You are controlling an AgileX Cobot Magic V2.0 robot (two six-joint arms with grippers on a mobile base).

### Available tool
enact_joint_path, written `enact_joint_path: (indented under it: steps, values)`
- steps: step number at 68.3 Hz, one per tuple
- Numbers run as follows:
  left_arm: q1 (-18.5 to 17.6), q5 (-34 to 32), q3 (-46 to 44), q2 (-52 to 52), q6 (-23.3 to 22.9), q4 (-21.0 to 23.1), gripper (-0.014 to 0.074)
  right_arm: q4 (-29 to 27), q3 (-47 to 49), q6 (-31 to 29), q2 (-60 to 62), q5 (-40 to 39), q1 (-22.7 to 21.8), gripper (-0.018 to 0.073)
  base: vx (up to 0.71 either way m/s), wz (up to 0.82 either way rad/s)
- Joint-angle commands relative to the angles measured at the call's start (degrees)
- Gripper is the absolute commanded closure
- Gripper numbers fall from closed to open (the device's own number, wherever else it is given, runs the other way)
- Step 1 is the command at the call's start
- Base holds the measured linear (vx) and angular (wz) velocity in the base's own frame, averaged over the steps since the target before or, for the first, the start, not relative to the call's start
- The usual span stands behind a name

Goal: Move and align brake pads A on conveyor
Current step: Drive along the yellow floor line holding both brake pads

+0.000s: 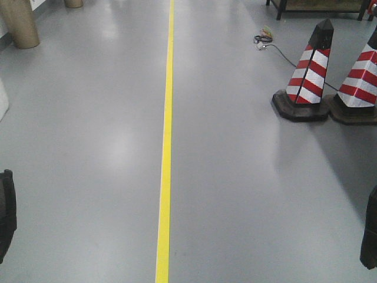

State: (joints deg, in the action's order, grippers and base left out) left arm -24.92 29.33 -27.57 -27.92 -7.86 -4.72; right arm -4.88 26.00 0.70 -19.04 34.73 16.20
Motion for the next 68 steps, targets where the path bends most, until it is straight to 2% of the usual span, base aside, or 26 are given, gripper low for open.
enact_joint_path:
  steps: [1,26,68]
  values:
    - [-0.22,-5.56,-1.58,-0.21,-0.06,-0.05,0.0603,0.06,1.63,-0.7,-0.51,-5.58,-0.16,0.0564,0.79,-0.16]
    - [-0.22,-5.56,-1.58,-0.21,-0.06,-0.05,0.0603,-0.35,1.63,-0.7,-0.51,-5.58,-0.16,0.0564,0.76,-0.11]
    - [-0.22,-5.44,-1.58,-0.27,-0.06,-0.05,0.0603,-0.35,1.63,-0.7,-0.51,-5.58,-0.16,0.0564,0.72,0.04]
